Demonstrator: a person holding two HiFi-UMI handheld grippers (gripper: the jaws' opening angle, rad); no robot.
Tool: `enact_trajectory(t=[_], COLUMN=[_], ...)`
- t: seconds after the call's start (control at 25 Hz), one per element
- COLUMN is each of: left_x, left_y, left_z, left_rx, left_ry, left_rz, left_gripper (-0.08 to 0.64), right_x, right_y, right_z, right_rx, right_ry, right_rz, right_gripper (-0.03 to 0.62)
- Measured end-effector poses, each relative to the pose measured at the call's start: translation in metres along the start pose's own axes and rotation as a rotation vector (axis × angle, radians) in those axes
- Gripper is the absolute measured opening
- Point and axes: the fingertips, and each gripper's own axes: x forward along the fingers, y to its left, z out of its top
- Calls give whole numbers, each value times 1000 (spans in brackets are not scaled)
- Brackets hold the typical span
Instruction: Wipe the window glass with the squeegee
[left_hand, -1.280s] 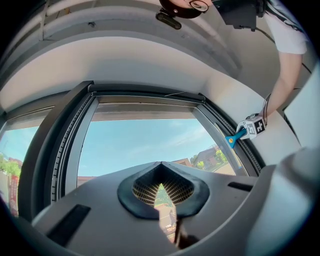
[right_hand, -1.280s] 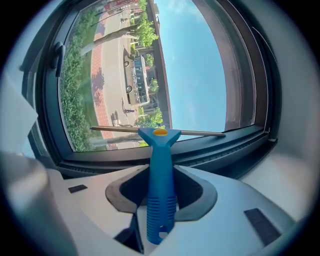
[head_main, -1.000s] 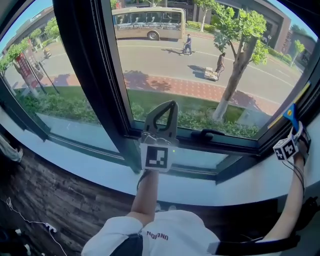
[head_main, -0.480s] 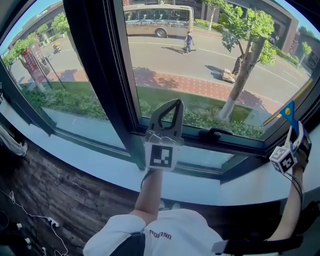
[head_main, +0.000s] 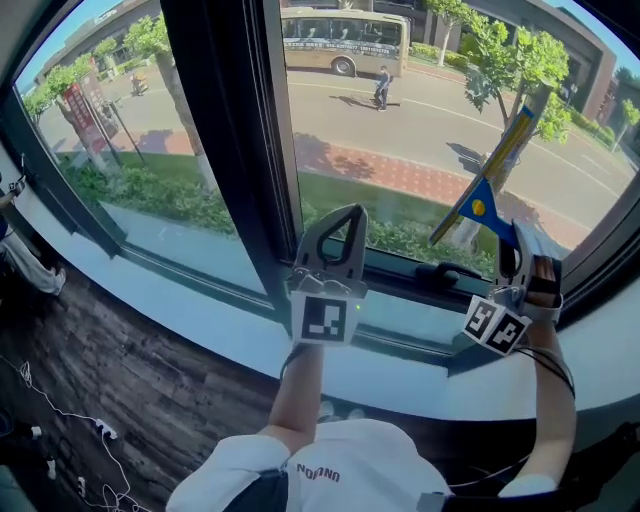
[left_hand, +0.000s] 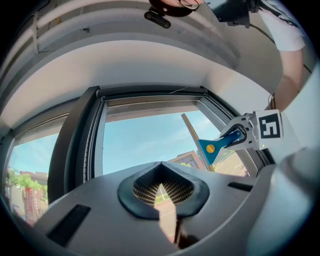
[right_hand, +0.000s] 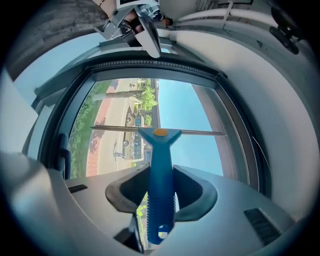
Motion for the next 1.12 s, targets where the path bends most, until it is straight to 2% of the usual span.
enact_trajectory(t=[0.24,0.4,0.52,0.6,0.76,0.92,1.12], left_x=[-38,-56,-66,-72,-79,-83,-80], left_y=[27,45,55,63,68,74,80], left_z=[-7,-20,-23,-23,-28,-30,-37], left_rx=[50,-12,7,7,-24,25,25], left_ry=[23,36,65,76,69,84,94], left_rz=[53,112,125,164,197,163,168], left_gripper=[-2,-2,-2,-2,-2,-2,-2], right_x=[5,14,19,22,37,53,66], right_y=[38,56,66,73,96,108,118], right_z=[92,136,169,190,213,240,269], right_rx=[20,70,55,36,52,40,26], right_ry=[-178,-250,-308,-346,-346,-343,-342], right_rz=[53,79,86,85,112,120,127], right_gripper=[149,149,149,149,149,149,149])
